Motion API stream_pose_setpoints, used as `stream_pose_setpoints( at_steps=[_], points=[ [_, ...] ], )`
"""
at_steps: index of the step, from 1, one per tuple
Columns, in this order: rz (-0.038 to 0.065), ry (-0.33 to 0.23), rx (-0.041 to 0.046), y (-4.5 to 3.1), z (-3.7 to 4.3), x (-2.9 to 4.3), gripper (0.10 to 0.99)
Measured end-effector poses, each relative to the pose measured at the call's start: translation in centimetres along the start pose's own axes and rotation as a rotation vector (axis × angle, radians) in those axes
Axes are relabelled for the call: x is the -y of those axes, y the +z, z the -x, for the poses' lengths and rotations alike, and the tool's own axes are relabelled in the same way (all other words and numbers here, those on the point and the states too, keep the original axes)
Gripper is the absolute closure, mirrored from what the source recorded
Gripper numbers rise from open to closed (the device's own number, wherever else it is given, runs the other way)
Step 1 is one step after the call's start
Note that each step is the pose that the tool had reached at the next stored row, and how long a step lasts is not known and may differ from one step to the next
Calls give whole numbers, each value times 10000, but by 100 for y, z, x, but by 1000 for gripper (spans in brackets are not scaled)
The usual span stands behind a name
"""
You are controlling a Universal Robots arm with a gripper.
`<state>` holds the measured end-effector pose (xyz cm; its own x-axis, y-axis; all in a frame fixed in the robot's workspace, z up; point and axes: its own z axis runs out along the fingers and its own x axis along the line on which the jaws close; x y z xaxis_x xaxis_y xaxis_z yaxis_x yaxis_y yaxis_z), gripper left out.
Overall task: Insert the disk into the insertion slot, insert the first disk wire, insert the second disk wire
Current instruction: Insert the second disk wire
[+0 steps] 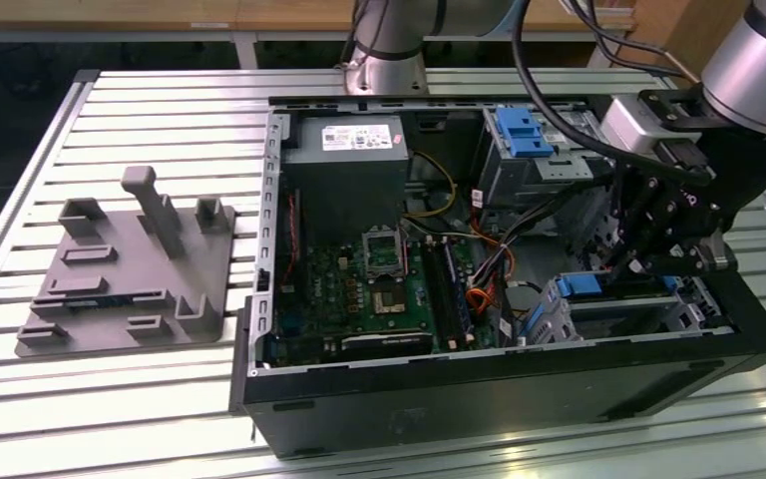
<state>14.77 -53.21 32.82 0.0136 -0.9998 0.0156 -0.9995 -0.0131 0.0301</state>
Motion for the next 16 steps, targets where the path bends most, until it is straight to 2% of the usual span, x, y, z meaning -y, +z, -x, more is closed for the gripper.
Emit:
stream_pose_setpoints(
  at_steps=[10, 11, 12, 13, 14, 15, 16],
  points=[
    [-3, -125, 2, 35, -3, 13, 890],
    [-3, -126, 2, 36, -3, 14, 824],
    [-3, -127, 3, 33, -3, 14, 824],
    [-4, -127, 0, 20, -3, 14, 765],
    [-3, -127, -1, -1, -4, 13, 765],
    [-2, -127, -2, -27, -4, 12, 698],
    [-2, -127, -2, -54, -5, 11, 698]
  ],
)
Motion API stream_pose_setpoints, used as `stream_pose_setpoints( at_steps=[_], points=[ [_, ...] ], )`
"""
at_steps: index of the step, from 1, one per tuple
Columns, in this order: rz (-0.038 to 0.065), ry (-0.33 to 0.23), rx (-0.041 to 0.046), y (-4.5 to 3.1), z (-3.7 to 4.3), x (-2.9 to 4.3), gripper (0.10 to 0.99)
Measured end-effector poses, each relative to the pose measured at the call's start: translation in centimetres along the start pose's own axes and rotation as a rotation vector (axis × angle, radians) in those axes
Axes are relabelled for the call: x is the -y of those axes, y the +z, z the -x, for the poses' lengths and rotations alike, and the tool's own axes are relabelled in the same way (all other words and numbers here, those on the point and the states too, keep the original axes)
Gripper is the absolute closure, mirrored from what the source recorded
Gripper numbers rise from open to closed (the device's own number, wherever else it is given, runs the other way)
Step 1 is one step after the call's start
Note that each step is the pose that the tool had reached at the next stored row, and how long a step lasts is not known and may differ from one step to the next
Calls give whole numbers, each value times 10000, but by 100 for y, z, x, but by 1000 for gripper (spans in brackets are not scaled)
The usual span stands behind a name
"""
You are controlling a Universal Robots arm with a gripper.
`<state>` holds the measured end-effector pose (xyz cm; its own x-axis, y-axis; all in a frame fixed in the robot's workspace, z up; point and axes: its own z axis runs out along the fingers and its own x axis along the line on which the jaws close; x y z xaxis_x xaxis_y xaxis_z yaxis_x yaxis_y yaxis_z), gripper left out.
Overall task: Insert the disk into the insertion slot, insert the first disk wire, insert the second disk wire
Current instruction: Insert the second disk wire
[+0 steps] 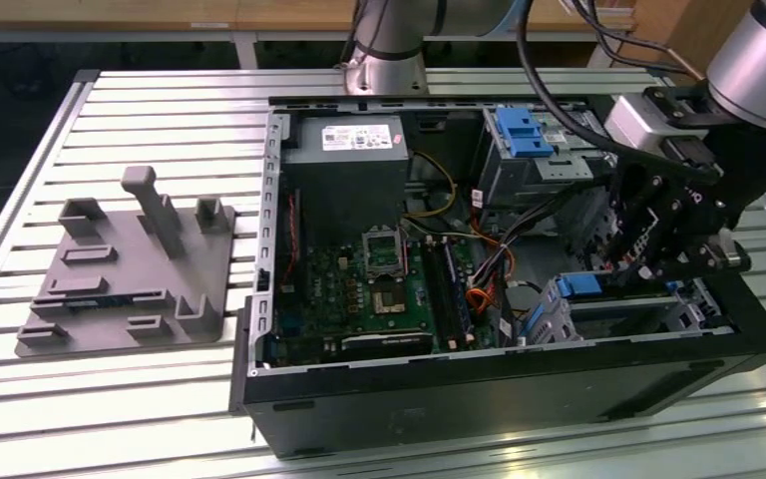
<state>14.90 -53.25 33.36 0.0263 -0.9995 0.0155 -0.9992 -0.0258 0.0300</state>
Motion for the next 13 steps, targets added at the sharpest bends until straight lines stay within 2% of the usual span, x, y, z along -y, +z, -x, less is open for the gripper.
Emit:
stream_pose_setpoints(
  at_steps=[7, 13],
  points=[
    [0, 1, 0, -226, -4, -7, 698],
    [0, 23, 1, -495, -8, -16, 698]
  ],
)
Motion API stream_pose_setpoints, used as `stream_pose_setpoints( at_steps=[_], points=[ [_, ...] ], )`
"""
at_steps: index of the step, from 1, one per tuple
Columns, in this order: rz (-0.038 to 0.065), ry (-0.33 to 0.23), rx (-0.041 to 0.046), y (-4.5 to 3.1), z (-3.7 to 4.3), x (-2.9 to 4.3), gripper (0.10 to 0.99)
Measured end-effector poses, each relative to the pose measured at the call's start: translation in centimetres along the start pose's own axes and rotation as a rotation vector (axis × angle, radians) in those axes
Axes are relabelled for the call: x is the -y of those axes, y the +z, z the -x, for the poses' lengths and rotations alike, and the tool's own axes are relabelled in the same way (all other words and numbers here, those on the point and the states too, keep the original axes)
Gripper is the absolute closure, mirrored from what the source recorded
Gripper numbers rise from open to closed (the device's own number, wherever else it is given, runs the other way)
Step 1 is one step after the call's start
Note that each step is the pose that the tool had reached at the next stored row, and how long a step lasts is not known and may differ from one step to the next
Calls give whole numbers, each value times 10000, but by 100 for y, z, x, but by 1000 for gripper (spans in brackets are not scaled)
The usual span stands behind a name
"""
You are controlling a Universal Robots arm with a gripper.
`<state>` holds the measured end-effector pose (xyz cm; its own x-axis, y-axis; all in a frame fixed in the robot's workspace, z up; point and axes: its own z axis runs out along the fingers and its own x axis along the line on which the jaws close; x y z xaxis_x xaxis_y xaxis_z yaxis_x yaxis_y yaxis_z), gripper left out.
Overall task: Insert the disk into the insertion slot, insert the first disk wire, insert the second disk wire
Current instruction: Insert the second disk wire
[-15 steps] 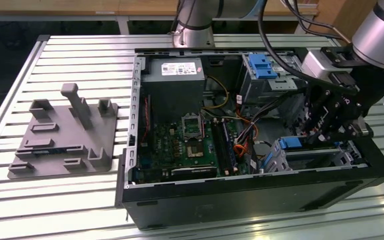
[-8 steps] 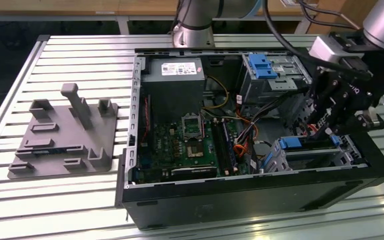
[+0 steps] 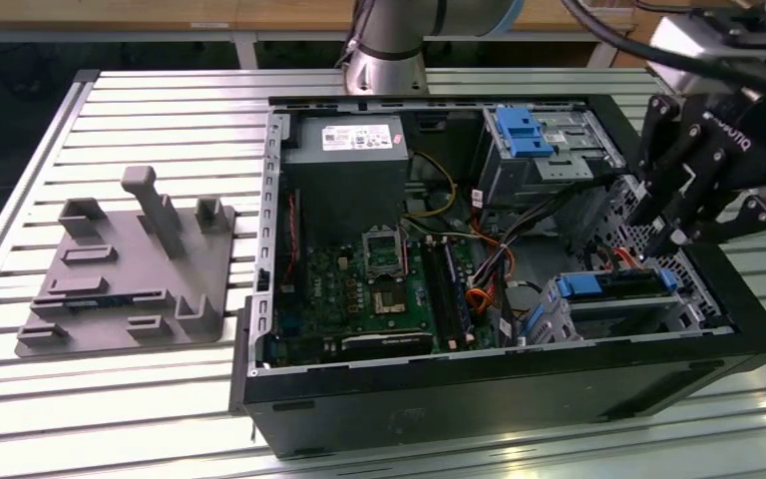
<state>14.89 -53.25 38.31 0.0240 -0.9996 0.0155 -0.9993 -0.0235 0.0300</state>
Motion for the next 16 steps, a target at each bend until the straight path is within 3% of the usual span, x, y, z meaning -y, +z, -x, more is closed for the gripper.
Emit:
stream_pose_setpoints(
  at_steps=[3, 4, 8, 16],
  points=[
    [0, 19, 0, -130, -2, -4, 776],
    [0, 28, 1, -156, -2, -4, 839],
    [1, 37, 2, -164, -2, -5, 980],
    [0, 37, 1, -165, 0, -5, 980]
  ],
)
